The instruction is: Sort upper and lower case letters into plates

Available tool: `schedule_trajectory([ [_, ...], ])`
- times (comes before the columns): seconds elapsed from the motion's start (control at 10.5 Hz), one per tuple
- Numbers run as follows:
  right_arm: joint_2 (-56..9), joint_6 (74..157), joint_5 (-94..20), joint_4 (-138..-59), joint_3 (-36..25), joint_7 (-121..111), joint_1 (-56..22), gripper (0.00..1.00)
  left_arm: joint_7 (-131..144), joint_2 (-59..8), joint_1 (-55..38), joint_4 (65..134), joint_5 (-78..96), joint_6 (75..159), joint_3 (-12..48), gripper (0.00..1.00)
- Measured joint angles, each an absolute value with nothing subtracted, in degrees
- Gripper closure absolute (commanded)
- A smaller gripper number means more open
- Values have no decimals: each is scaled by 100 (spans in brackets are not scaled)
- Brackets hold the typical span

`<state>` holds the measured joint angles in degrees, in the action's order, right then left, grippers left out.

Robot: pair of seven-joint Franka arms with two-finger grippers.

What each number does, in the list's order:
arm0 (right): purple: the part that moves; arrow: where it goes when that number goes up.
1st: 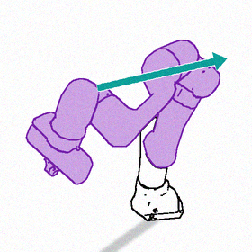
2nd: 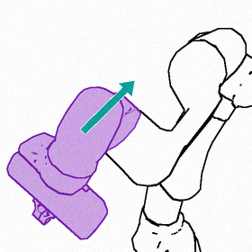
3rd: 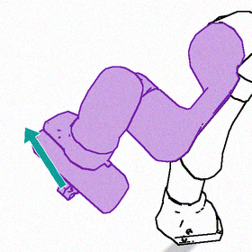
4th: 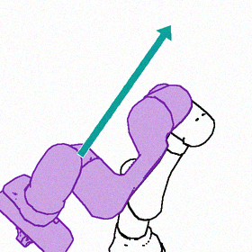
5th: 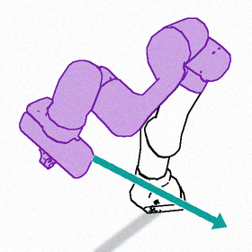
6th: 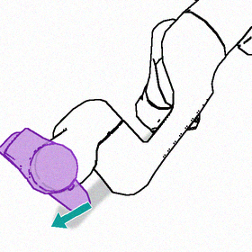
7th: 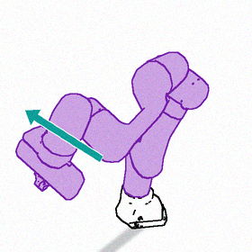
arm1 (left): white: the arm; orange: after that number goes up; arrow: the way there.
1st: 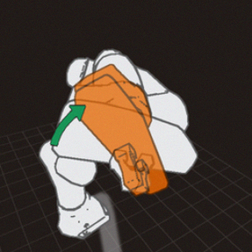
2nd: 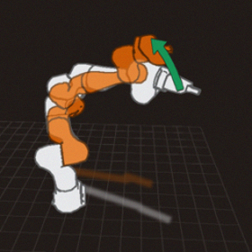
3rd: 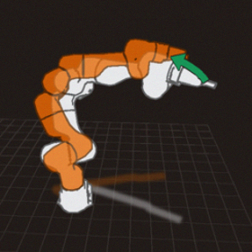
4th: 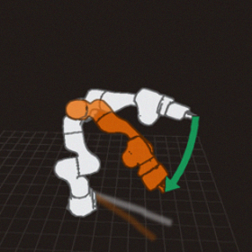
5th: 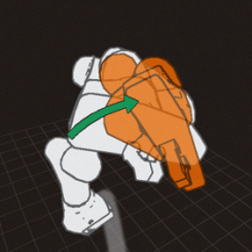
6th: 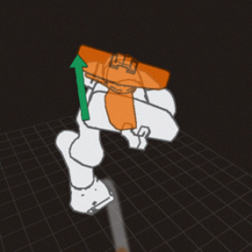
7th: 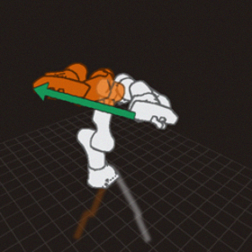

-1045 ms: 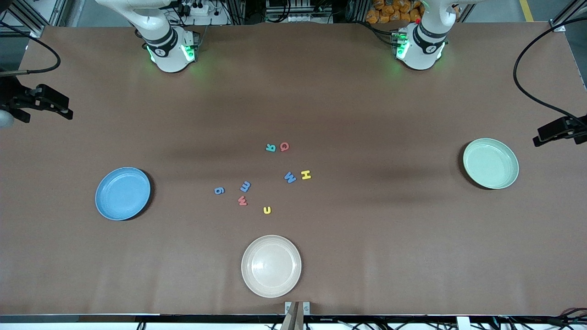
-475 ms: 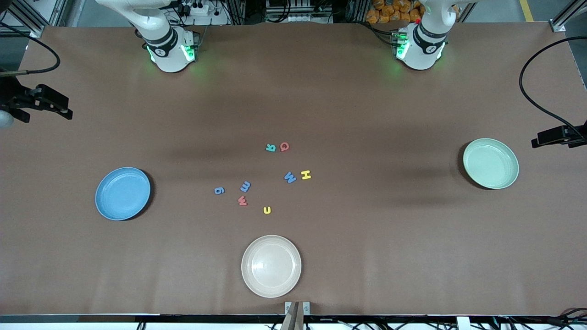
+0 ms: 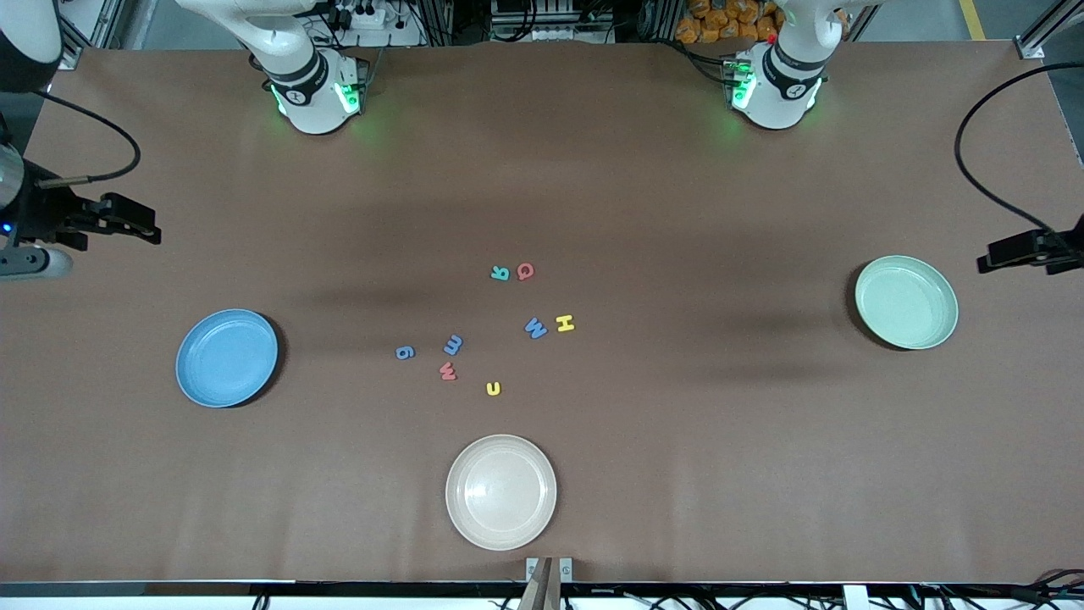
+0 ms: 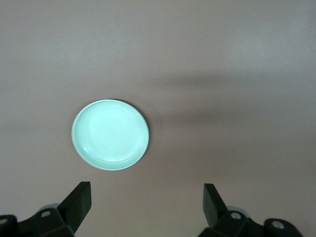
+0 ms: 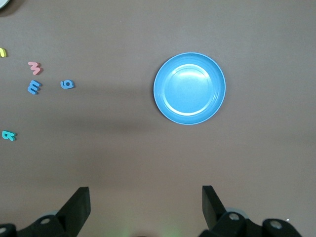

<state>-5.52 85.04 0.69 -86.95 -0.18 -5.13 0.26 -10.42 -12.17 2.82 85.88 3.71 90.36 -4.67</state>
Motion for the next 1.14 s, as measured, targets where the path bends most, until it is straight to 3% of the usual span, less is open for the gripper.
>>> schedule_trajectory([
  [0.38,-525,8504,69,-8647,-30,-511,59,0,-265,-1799,-411,8616,728,9470,-212,0],
  [0.76,-432,8498,69,-8609,-46,-513,161,0,1621,-2193,-2163,8631,757,10239,-156,0],
  [1.14,-466,8509,69,-8623,-49,-512,213,0,2600,-3129,-3293,8643,764,11286,-122,0],
])
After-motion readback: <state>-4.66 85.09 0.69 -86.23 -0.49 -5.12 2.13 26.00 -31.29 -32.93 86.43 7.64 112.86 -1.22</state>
